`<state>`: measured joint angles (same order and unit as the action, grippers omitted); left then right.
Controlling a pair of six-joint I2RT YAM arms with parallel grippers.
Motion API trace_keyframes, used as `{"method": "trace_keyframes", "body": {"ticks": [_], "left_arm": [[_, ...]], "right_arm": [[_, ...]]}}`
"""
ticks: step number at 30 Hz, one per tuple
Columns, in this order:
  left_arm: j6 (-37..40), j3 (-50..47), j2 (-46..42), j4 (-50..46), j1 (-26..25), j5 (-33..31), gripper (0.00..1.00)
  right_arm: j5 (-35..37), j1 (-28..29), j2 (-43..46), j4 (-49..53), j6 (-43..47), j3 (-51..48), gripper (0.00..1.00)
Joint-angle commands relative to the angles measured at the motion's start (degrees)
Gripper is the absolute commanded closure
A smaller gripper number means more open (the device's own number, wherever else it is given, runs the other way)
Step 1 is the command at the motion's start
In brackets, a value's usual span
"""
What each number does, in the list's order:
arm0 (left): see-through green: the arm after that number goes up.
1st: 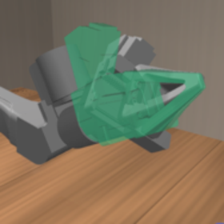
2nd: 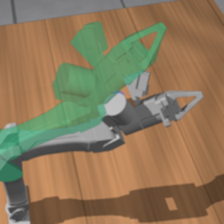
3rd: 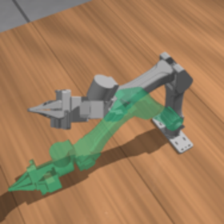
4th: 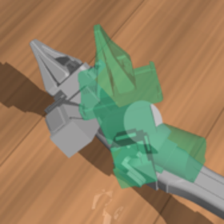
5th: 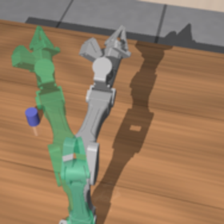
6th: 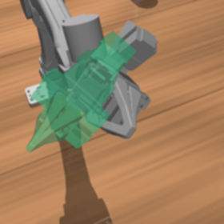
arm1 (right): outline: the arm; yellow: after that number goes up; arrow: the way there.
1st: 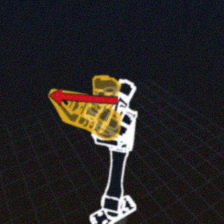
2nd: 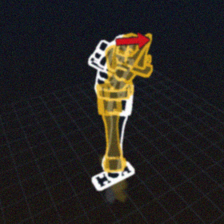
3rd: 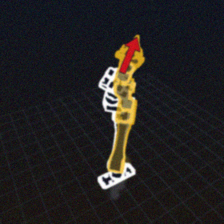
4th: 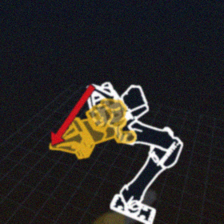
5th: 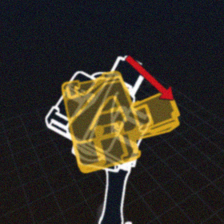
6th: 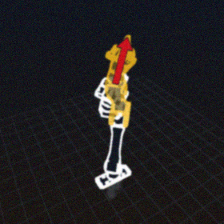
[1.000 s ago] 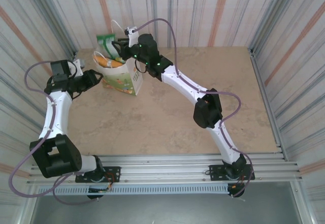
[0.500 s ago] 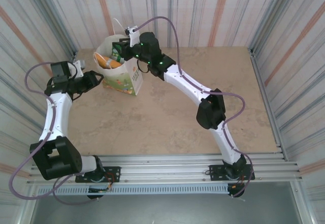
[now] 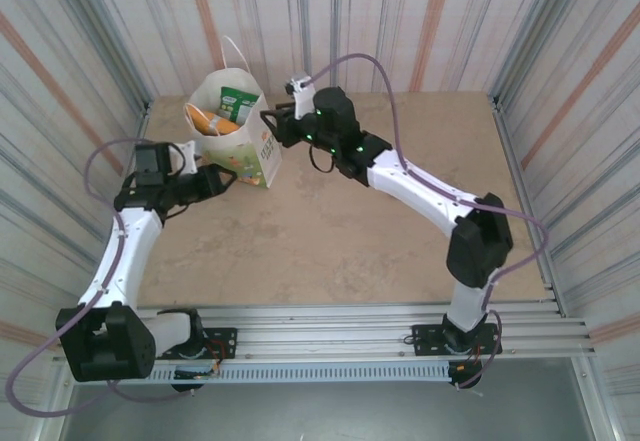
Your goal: Place the snacks into the paper bag
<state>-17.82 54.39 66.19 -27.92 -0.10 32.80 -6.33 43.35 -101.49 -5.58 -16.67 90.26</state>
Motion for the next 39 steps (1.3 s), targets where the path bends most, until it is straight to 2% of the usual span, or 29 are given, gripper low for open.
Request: {"method": "trace_keyframes", "body": {"ticks": [1,9,15,19,27,33,39], "left_arm": [[-2.3,-2.1,-1.5,2.2,-5.6,-4.4,0.4],[-4.5,-2.2,2.7,5.8,-20.5,-12.4,0.43],[-4.5,3.1,11.7,6.7,-29.0,-15.4,0.45],[-3.9,10.1,20.5,6.7,-33.4,-15.7,0.45],[-3.4,29.3,40.3,5.2,-38.4,-11.9,0.51],[-4.8,43.4,53.4,4.3,-39.3,-8.3,0.54],[-7.9,53.8,64.5,5.0,-39.4,-4.7,0.56]], "right_arm": [[2.9,-1.0,6.6,0.2,-3.2,-7.1,0.52],[1.1,-5.8,18.3,7.1,-11.2,-22.2,0.51],[-2.9,-12.4,24.9,10.5,-15.8,-31.1,0.51],[-6.6,-18.1,28.1,13.2,-17.1,-34.9,0.5],[-15.1,-32.5,28.6,17.2,-19.0,-40.5,0.5],[-20.4,-43.2,23.6,18.0,-20.3,-42.0,0.52],[-24.7,-49.7,14.7,16.1,-17.8,-40.7,0.53]]}}
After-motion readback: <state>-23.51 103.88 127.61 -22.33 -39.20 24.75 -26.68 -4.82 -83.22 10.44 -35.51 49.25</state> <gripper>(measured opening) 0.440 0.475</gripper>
